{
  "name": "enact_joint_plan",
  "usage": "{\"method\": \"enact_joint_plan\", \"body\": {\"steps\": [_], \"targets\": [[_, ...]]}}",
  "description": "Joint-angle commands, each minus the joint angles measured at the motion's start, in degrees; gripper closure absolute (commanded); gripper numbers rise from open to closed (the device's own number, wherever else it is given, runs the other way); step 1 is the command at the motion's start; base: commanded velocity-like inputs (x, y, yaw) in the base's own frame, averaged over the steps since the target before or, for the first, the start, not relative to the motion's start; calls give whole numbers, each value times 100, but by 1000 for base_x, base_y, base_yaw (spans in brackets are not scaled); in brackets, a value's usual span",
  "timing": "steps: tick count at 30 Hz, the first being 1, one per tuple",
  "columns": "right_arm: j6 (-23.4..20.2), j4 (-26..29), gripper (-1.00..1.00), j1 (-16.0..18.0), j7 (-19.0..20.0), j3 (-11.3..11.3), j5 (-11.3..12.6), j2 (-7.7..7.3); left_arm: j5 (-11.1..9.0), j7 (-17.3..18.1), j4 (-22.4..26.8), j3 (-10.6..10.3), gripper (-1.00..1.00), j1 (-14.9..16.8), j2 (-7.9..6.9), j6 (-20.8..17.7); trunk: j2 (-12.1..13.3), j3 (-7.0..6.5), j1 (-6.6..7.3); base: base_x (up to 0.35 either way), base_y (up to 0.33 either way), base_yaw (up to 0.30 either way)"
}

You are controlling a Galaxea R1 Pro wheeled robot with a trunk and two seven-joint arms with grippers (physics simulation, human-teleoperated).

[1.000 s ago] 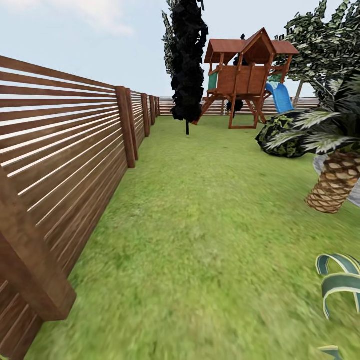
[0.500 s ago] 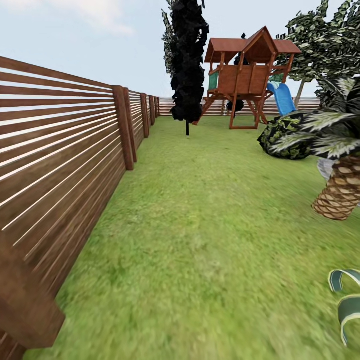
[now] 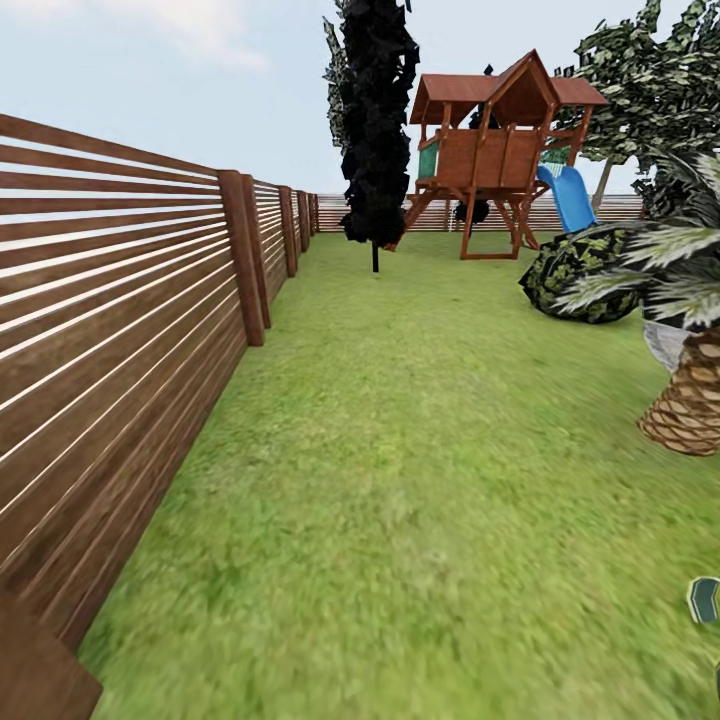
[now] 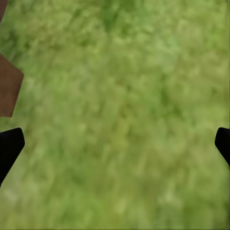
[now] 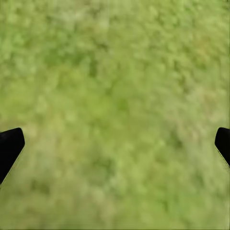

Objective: In the garden, pick up the pesticide atomizer on the floor and spray pesticide onto both trees until each tree trunk is fully covered.

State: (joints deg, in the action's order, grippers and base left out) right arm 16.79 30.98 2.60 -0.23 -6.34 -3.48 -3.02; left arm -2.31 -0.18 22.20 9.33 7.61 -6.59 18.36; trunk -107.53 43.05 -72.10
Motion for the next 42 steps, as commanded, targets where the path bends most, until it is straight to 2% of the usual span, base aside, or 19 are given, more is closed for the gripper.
{"method": "enact_joint_plan", "body": {"steps": [1,15,24,42], "targets": [[17,-4,-100,3,-3,-16,-38,1,-23,-1,-5,-2,-100,3,0,18,-2,5,-3,339,0,0],[17,-4,-100,3,-3,10,-38,14,-23,-5,-5,-2,-100,3,0,18,-2,5,-3,339,0,-4],[17,-4,-100,3,-3,10,-38,19,-23,-8,-5,-2,-100,3,0,18,-2,5,-3,339,0,-198],[17,-4,-100,3,-3,10,-39,21,-23,-6,-5,-2,-100,3,0,18,-2,5,-3,339,0,-7]]}}
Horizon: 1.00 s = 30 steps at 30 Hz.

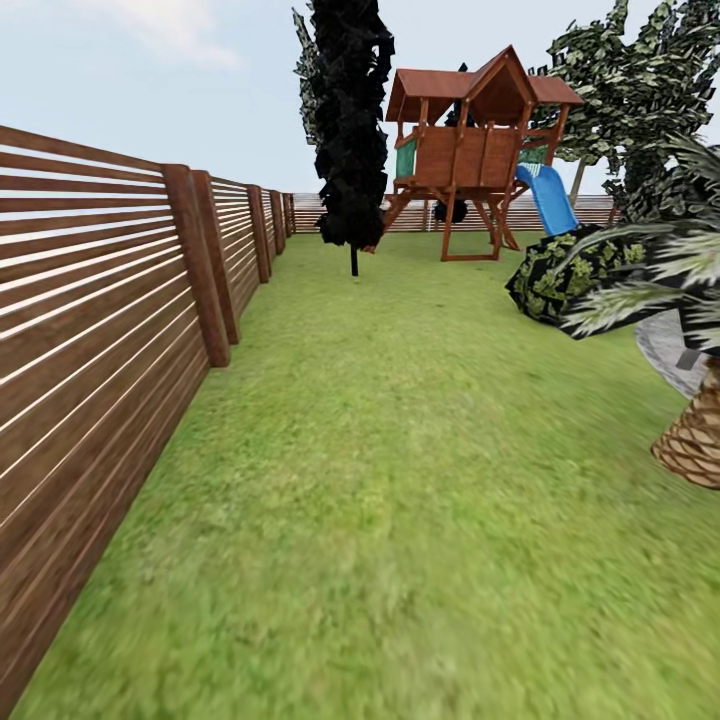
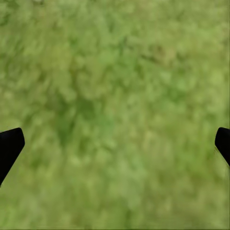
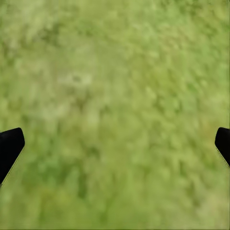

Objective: In the garden, pick up the pesticide atomizer on the floor and spray pesticide onto both trees until each tree trunk is fully covered.

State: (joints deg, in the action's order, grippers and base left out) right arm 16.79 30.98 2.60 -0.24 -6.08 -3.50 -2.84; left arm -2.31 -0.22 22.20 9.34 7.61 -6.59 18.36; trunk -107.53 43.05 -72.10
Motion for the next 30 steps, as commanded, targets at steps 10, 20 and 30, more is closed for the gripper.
{"method": "enact_joint_plan", "body": {"steps": [10,20,30], "targets": [[17,-4,-100,3,-2,-16,-37,2,-23,-3,-5,-2,-100,3,0,18,-2,5,-3,339,0,0],[17,-8,-100,3,-2,-16,-37,2,-23,-3,-5,-2,-100,3,0,18,-2,5,-3,339,0,0],[17,-6,-100,3,-2,-16,-37,2,-23,-4,-5,-2,-100,3,0,18,-2,5,-3,339,0,0]]}}
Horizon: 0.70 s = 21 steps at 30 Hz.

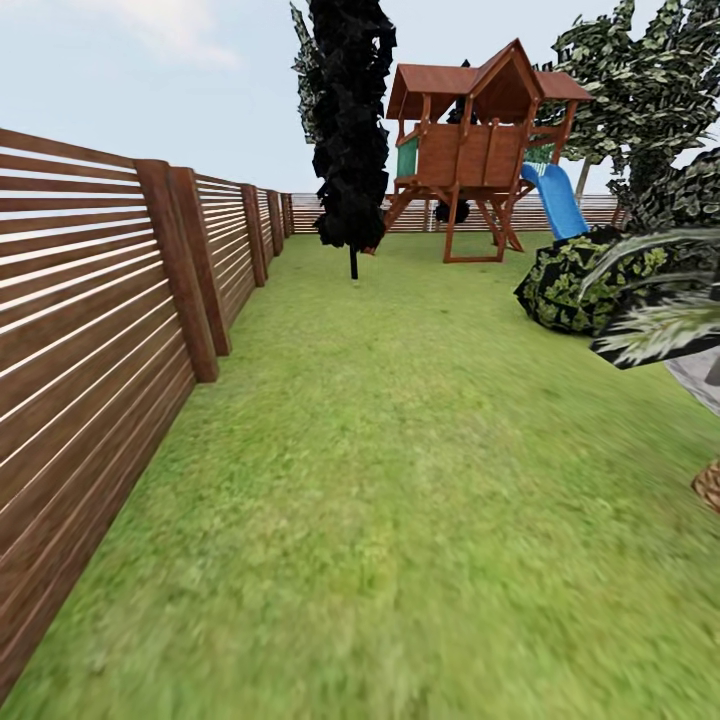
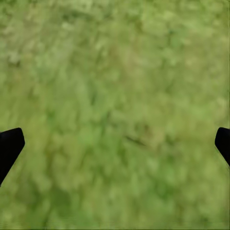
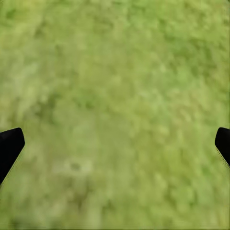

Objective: In the garden, pick up the pesticide atomizer on the floor and spray pesticide onto both trees until each tree trunk is fully covered.

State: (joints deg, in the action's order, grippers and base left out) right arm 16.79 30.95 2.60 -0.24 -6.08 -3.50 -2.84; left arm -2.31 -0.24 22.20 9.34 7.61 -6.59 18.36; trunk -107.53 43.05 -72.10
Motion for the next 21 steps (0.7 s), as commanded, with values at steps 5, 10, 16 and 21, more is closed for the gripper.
{"method": "enact_joint_plan", "body": {"steps": [5,10,16,21], "targets": [[17,-2,-100,3,-2,-16,-37,2,-23,-2,-5,-2,-100,3,0,18,-2,5,-3,339,0,0],[17,-2,-100,3,-2,-16,-37,2,-23,-2,-5,-2,-100,3,0,18,-2,5,-3,339,0,0],[17,-2,-100,3,-2,-16,-37,2,-23,-2,-5,-2,-100,3,0,18,-2,5,-3,339,0,0],[17,-2,-100,3,-1,-16,-37,2,-23,-2,-5,-2,-100,3,0,18,-2,5,-3,339,0,0]]}}
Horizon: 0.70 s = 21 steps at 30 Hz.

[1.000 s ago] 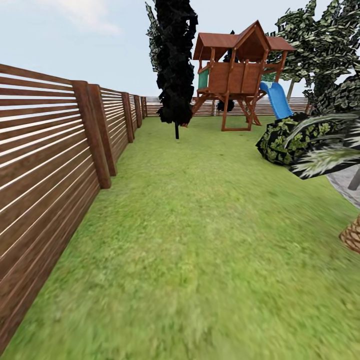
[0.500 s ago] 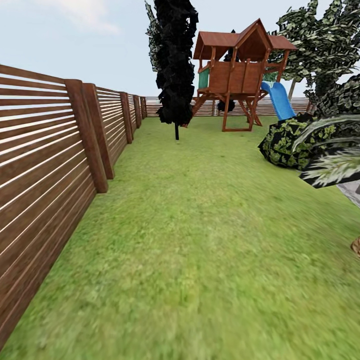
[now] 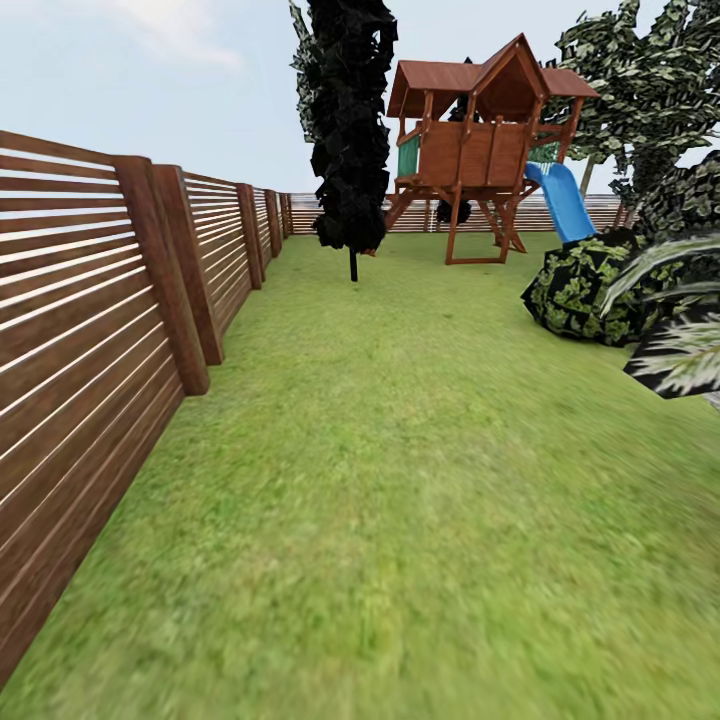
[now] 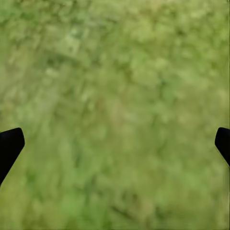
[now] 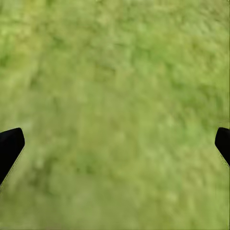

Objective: In the garden, pick up the pesticide atomizer on the floor and spray pesticide onto both trees until each tree trunk is fully covered.

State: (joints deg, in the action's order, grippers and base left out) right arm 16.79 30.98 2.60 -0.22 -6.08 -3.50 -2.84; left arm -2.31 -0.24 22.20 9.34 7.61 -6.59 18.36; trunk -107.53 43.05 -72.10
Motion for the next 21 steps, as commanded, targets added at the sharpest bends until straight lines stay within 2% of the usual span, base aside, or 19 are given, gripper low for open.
{"method": "enact_joint_plan", "body": {"steps": [1,21], "targets": [[17,-4,-100,3,-2,-16,-37,2,-23,-2,-5,-2,-100,3,0,18,-2,5,-3,339,0,0],[17,-10,-100,3,1,-16,-37,2,-23,-2,-5,-2,-100,3,0,18,-2,5,-3,339,0,0]]}}
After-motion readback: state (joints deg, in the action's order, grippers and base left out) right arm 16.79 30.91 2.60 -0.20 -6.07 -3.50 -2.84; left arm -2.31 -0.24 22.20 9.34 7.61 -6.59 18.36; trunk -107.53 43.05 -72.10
